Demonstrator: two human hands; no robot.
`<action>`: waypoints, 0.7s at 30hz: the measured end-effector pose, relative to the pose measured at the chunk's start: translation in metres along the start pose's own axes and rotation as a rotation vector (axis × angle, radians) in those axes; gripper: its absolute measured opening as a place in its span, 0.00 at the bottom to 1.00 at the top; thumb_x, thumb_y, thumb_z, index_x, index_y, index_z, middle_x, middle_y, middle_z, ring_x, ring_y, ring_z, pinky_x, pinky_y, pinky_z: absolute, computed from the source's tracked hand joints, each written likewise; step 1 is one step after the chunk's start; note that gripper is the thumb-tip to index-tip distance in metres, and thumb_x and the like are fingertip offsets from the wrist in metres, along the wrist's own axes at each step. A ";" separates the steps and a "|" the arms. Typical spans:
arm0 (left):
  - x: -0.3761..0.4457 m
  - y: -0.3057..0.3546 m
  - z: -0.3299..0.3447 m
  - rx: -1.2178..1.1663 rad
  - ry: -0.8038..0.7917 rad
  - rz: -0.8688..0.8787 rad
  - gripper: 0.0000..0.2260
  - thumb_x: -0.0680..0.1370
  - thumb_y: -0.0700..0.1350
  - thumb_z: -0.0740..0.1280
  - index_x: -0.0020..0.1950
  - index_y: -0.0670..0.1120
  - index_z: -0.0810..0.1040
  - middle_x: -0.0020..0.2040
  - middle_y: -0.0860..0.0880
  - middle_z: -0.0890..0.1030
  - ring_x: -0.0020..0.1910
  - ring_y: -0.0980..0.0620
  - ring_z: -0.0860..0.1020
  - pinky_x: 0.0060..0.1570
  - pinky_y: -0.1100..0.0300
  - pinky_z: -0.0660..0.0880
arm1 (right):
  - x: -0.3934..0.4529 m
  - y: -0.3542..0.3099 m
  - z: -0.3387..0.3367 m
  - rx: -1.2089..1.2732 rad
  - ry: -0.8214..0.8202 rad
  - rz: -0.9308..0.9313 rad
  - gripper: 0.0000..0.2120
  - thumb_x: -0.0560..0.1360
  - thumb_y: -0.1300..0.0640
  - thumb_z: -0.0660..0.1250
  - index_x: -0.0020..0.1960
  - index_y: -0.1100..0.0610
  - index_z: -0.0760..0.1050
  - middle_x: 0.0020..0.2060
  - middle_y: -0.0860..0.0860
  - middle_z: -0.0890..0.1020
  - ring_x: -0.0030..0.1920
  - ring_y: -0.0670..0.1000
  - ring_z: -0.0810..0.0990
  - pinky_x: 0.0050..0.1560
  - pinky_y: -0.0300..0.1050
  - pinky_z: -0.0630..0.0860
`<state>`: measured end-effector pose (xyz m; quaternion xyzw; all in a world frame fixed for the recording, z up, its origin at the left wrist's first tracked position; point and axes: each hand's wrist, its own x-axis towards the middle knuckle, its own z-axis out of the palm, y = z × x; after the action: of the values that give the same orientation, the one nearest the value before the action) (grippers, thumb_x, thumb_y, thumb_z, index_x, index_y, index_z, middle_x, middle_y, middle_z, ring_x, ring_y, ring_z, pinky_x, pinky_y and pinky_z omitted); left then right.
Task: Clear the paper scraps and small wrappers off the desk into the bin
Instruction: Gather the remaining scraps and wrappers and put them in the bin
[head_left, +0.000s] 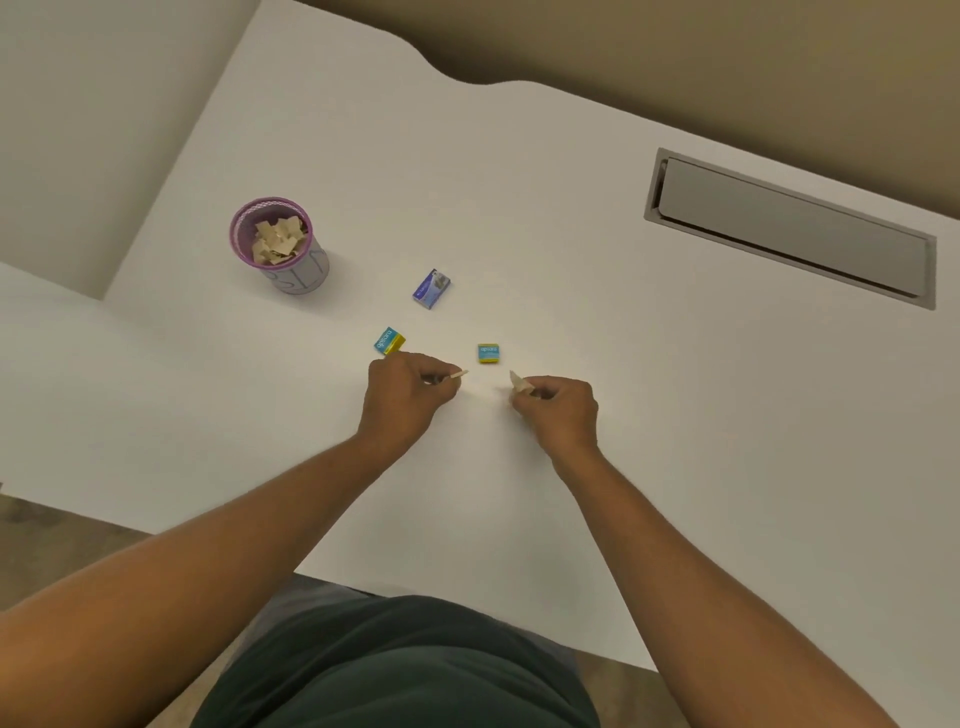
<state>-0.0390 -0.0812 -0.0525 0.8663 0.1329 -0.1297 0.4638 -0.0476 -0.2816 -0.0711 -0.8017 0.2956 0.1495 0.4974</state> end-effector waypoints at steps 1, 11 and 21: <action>0.000 0.002 -0.014 -0.036 0.027 -0.001 0.05 0.75 0.44 0.77 0.50 0.49 0.89 0.43 0.54 0.87 0.44 0.60 0.83 0.43 0.74 0.75 | -0.002 -0.006 0.005 0.041 -0.014 0.010 0.05 0.69 0.58 0.77 0.45 0.51 0.87 0.39 0.45 0.87 0.43 0.48 0.84 0.42 0.41 0.78; 0.067 -0.004 -0.161 0.037 0.356 0.034 0.08 0.76 0.48 0.75 0.54 0.48 0.88 0.46 0.48 0.88 0.48 0.51 0.83 0.46 0.70 0.71 | -0.019 -0.139 0.102 0.080 -0.186 -0.250 0.06 0.69 0.59 0.76 0.45 0.53 0.87 0.38 0.49 0.87 0.38 0.45 0.82 0.42 0.39 0.76; 0.115 -0.012 -0.204 0.228 0.185 0.039 0.08 0.74 0.45 0.71 0.50 0.50 0.88 0.41 0.44 0.86 0.42 0.43 0.83 0.40 0.52 0.80 | -0.009 -0.230 0.173 -0.043 -0.162 -0.484 0.03 0.71 0.55 0.76 0.44 0.52 0.87 0.35 0.43 0.86 0.34 0.41 0.80 0.37 0.36 0.76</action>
<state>0.0844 0.1087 0.0074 0.9239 0.1425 -0.0544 0.3508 0.0981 -0.0492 0.0170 -0.8449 0.0511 0.0963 0.5237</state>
